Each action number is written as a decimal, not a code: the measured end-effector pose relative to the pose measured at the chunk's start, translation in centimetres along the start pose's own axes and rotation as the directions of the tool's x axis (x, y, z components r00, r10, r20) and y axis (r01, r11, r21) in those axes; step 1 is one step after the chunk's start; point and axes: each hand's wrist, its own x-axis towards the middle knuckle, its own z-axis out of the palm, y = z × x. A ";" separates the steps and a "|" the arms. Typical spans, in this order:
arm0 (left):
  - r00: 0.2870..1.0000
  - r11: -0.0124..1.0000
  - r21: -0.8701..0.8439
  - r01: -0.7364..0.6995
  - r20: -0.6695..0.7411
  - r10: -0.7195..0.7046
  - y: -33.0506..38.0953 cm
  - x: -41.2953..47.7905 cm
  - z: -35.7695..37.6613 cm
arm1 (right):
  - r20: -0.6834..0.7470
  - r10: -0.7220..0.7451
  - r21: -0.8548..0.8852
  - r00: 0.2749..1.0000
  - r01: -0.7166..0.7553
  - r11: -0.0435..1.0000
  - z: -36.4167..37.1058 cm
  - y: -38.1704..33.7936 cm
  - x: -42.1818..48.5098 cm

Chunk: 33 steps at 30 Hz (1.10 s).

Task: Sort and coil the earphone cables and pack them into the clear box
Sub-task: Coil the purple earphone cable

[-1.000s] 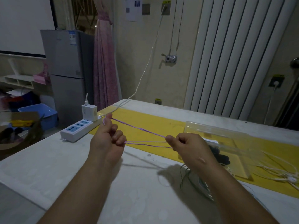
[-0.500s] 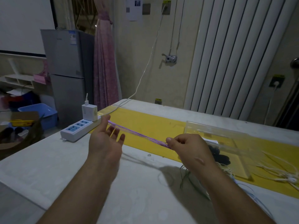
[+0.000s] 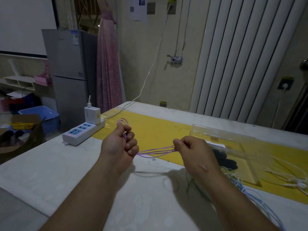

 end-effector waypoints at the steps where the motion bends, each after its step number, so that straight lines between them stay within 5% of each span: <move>1: 1.000 0.999 0.048 0.009 0.017 -0.010 -0.1 -0.1 0.1 | -0.018 -0.005 0.002 1.000 0.005 1.000 0.0 0.0 0.0; 9: 0.967 0.876 0.481 0.022 0.212 -0.140 -1.2 -1.4 0.8 | -0.124 -0.023 0.109 0.992 0.036 0.993 0.3 -0.1 -0.3; 15: 0.914 0.768 0.637 -0.065 0.347 -0.210 -1.7 -2.0 0.7 | -0.033 -0.055 0.145 0.998 0.059 0.988 0.2 -0.3 -0.5; 19: 0.869 0.754 0.656 -0.048 0.399 -0.291 -1.8 -2.4 0.7 | 0.095 -0.087 0.171 0.992 0.070 0.983 0.6 -0.2 -0.5; 26: 0.828 0.786 0.608 -0.109 0.494 -0.267 -1.7 -2.5 0.9 | 0.043 -0.030 0.383 0.999 0.011 0.924 0.9 -0.6 -0.3; 33: 0.836 0.875 0.454 -0.169 0.536 -0.117 -1.7 -2.0 0.8 | 0.069 0.082 0.784 0.994 -0.105 0.611 0.1 -1.1 -0.2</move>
